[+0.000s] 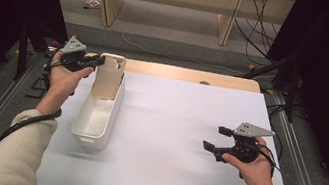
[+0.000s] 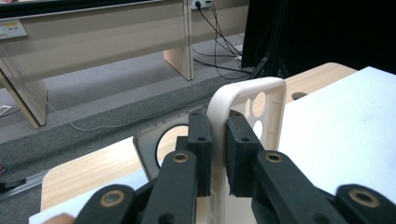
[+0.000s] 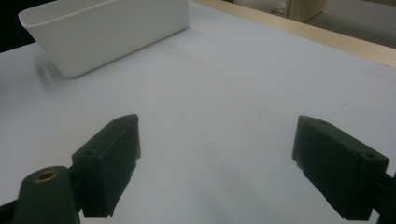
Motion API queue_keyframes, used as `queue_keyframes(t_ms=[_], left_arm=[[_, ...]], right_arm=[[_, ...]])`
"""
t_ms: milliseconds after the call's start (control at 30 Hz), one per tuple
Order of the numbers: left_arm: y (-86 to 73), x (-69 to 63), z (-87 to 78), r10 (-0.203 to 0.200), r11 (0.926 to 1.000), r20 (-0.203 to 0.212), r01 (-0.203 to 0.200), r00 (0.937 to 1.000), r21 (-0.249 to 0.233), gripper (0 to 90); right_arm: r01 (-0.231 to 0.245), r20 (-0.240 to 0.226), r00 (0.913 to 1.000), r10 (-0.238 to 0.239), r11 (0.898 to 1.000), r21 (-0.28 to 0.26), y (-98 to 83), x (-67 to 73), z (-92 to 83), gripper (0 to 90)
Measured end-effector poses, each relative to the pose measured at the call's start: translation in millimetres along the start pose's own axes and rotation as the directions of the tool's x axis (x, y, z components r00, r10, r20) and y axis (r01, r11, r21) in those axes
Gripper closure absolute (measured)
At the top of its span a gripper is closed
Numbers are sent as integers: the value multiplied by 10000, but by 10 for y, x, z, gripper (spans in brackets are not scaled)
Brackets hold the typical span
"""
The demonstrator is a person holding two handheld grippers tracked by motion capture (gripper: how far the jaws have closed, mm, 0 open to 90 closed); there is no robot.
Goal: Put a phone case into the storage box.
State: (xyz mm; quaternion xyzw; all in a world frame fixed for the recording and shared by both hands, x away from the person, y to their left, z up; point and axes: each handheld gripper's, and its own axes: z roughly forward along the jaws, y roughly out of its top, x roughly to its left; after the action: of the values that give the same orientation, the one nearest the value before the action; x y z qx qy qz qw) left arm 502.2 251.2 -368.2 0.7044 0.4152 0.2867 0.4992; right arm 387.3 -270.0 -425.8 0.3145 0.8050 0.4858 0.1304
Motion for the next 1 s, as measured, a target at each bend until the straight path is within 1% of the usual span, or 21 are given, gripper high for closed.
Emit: queue_keyframes(t_ms=[400, 1000], left_arm=[[-129, 32, 64, -217, 9997, 4, 217, 9998, 121, 814], [-228, 70, 149, -372, 9987, -14, 372, 9993, 346, 810]], right_arm=[[18, -14, 10000, -18, 10000, 24, -2, -3, 1, 161], [20, -17, 10000, -20, 10000, 43, -4, -10, 3, 161]])
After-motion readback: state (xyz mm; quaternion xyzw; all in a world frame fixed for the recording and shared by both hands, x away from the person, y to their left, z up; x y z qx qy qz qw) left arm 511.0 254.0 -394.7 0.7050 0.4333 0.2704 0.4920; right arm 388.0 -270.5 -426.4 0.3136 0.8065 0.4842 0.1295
